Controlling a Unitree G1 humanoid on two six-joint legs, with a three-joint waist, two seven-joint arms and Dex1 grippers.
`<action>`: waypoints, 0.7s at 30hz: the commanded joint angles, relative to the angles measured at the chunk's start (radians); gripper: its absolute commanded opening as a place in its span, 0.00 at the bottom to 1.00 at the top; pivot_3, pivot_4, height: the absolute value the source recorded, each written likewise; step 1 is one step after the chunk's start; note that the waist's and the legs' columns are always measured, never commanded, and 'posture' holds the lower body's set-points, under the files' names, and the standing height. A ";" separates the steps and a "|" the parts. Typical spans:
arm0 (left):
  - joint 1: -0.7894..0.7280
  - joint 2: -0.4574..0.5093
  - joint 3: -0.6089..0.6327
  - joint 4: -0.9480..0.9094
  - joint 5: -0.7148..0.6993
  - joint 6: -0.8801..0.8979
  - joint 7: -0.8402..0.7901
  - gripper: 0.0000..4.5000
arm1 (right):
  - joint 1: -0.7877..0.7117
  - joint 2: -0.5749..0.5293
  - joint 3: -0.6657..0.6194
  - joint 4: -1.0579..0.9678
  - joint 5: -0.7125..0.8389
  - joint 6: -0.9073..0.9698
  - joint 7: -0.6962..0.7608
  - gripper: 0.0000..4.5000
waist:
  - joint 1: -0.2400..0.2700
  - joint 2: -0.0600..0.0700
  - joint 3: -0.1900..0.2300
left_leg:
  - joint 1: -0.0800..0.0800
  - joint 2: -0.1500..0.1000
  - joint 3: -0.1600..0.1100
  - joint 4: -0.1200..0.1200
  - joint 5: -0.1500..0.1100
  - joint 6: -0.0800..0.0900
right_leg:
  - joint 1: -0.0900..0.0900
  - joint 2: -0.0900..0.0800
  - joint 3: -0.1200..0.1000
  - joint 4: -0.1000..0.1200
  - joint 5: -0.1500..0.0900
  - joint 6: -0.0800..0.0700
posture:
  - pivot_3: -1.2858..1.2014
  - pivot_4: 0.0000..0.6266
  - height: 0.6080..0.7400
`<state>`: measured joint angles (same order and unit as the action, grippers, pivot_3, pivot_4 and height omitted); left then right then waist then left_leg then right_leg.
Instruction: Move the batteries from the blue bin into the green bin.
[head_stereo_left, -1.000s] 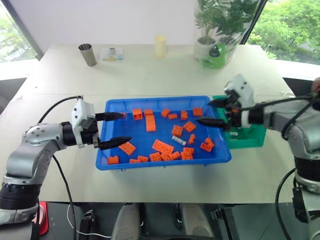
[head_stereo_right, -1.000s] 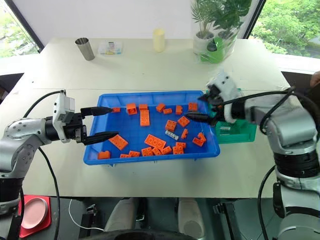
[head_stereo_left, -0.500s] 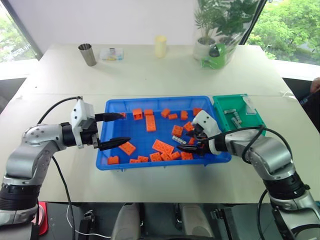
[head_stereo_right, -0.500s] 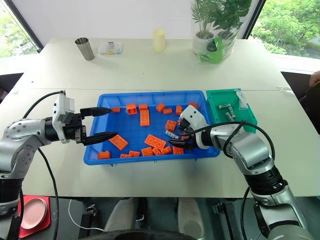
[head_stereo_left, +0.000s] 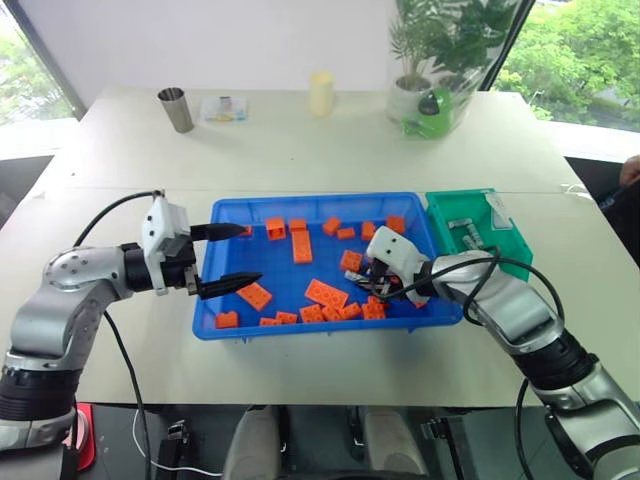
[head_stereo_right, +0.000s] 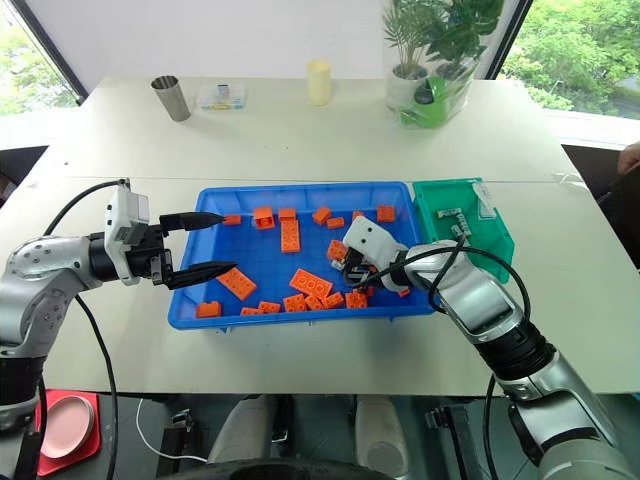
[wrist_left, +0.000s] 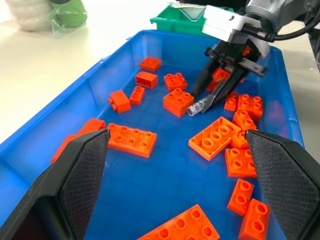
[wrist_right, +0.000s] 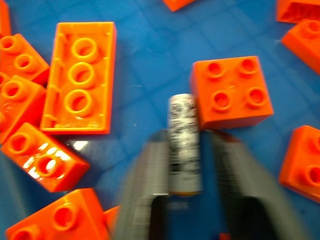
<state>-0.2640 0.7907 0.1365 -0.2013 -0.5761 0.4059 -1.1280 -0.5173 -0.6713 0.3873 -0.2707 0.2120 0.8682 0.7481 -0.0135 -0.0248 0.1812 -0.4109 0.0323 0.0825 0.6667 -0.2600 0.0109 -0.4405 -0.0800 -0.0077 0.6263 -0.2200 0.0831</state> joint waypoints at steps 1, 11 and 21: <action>-0.007 0.014 0.031 -0.030 -0.011 -0.001 0.008 1.00 | -0.013 0.011 -0.031 -0.038 0.028 0.059 0.012 0.01 | 0.001 0.000 0.000 | 0.000 0.000 0.000 0.000 0.000 0.000 | 0.000 0.000 0.000 0.000 0.000 0.000 | 0.52 0.24 0.97; -0.013 0.008 0.013 -0.028 -0.008 0.016 0.028 1.00 | -0.130 -0.027 -0.428 0.069 0.219 0.174 0.042 0.01 | 0.006 0.000 0.000 | 0.000 0.000 0.000 0.000 0.000 0.000 | 0.000 0.000 0.000 0.000 0.000 0.000 | 0.52 0.24 0.97; -0.037 0.016 0.008 0.034 0.003 0.012 -0.001 1.00 | -0.053 -0.293 -0.527 0.295 0.145 0.011 0.111 0.36 | -0.005 0.000 0.000 | 0.000 0.000 0.001 -0.001 0.000 0.001 | 0.000 0.001 -0.001 -0.003 0.000 0.000 | 0.52 0.24 0.97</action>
<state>-0.2833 0.7932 0.1321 -0.1582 -0.5745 0.4256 -1.1206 -0.5715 -0.9450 -0.1257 0.0206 0.3699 0.9164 0.8531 -0.0187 -0.0247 0.1816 -0.4114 0.0325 0.0832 0.6655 -0.2603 0.0114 -0.4406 -0.0792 -0.0082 0.6233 -0.2200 0.0831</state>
